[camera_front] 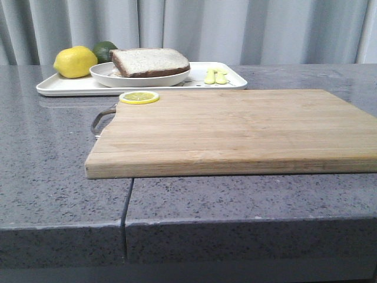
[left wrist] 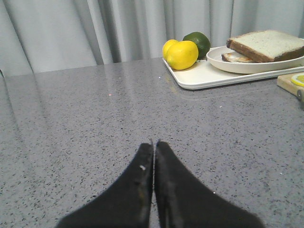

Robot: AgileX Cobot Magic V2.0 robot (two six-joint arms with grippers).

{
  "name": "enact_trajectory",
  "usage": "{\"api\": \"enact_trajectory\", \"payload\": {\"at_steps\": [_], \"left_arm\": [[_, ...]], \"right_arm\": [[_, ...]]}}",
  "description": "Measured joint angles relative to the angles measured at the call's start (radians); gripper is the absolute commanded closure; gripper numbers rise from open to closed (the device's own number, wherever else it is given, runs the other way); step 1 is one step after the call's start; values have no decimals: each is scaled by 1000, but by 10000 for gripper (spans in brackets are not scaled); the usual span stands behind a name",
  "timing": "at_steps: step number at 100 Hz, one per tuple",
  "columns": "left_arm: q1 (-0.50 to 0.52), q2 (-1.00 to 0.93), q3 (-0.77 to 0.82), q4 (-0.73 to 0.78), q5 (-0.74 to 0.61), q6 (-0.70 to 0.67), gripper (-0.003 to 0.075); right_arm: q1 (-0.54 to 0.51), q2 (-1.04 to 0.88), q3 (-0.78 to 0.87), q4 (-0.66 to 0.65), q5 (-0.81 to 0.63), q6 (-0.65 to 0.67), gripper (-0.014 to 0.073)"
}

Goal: Place bread and move sandwich to tray

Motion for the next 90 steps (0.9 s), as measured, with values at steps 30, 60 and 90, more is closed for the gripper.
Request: {"api": "enact_trajectory", "payload": {"at_steps": [30, 60, 90], "left_arm": [[0, 0, 0, 0, 0, 0, 740], [0, 0, 0, 0, 0, 0, 740], [0, 0, 0, 0, 0, 0, 740]], "right_arm": [[0, -26, 13, -10, -2, 0, 660], [0, -214, 219, -12, -133, 0, 660], [0, -332, 432, 48, -269, 0, 660]]}}
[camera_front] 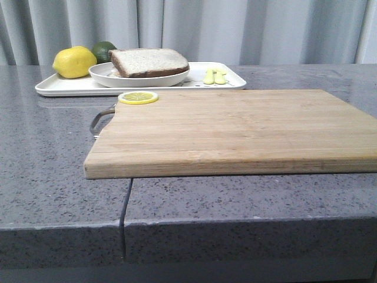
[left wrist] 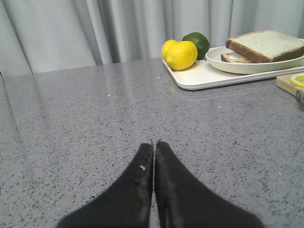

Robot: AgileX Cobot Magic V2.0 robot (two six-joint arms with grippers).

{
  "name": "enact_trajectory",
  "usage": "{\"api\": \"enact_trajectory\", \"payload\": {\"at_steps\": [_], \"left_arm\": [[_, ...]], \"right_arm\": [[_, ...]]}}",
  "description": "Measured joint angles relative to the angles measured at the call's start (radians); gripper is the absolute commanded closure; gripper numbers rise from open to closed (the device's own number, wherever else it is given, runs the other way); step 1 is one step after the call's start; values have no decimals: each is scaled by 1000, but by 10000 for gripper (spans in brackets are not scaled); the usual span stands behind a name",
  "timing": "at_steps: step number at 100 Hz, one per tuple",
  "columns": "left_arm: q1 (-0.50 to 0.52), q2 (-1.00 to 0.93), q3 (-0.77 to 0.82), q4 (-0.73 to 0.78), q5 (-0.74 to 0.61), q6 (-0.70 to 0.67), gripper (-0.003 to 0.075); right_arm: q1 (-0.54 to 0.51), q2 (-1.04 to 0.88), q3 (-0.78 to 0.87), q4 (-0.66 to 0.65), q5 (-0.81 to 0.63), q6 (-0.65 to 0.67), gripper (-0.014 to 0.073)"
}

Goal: Place bread and move sandwich to tray

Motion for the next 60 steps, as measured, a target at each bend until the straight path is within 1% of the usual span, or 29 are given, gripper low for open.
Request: {"api": "enact_trajectory", "payload": {"at_steps": [11, 21, 38, 60], "left_arm": [[0, 0, 0, 0, 0, 0, 740], [0, 0, 0, 0, 0, 0, 740], [0, 0, 0, 0, 0, 0, 740], [0, 0, 0, 0, 0, 0, 740]], "right_arm": [[-12, -12, 47, 21, -46, 0, 660], [-37, -20, 56, 33, -85, 0, 660], [-70, -20, 56, 38, -99, 1, 660], [-74, -20, 56, 40, -99, 1, 660]]}}
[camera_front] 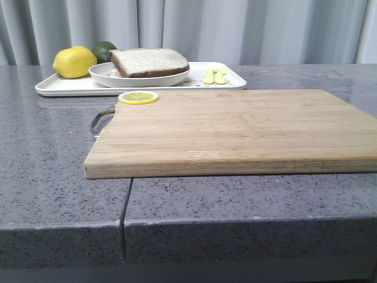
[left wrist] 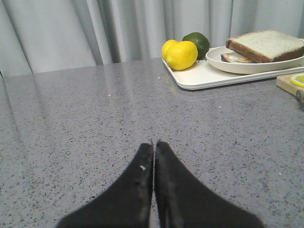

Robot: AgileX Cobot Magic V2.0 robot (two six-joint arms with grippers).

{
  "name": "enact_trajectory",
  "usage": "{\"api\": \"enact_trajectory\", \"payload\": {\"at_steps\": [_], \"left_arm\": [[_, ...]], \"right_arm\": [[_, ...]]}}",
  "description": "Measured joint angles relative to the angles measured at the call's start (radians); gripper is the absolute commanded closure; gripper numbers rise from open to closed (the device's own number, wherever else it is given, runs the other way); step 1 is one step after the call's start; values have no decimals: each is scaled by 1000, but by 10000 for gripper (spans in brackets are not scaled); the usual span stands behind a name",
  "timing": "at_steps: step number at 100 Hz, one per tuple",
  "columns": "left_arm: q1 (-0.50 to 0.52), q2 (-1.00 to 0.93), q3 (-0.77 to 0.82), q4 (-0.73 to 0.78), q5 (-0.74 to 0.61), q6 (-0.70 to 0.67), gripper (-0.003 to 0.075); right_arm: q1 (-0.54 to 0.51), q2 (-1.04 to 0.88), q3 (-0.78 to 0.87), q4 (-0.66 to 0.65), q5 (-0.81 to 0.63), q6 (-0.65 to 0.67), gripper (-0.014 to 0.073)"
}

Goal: Place bread and move sandwich to tray

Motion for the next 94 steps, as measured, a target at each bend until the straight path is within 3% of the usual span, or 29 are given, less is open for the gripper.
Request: {"api": "enact_trajectory", "payload": {"at_steps": [94], "left_arm": [[0, 0, 0, 0, 0, 0, 740]], "right_arm": [[0, 0, 0, 0, 29, 2, 660]]}}
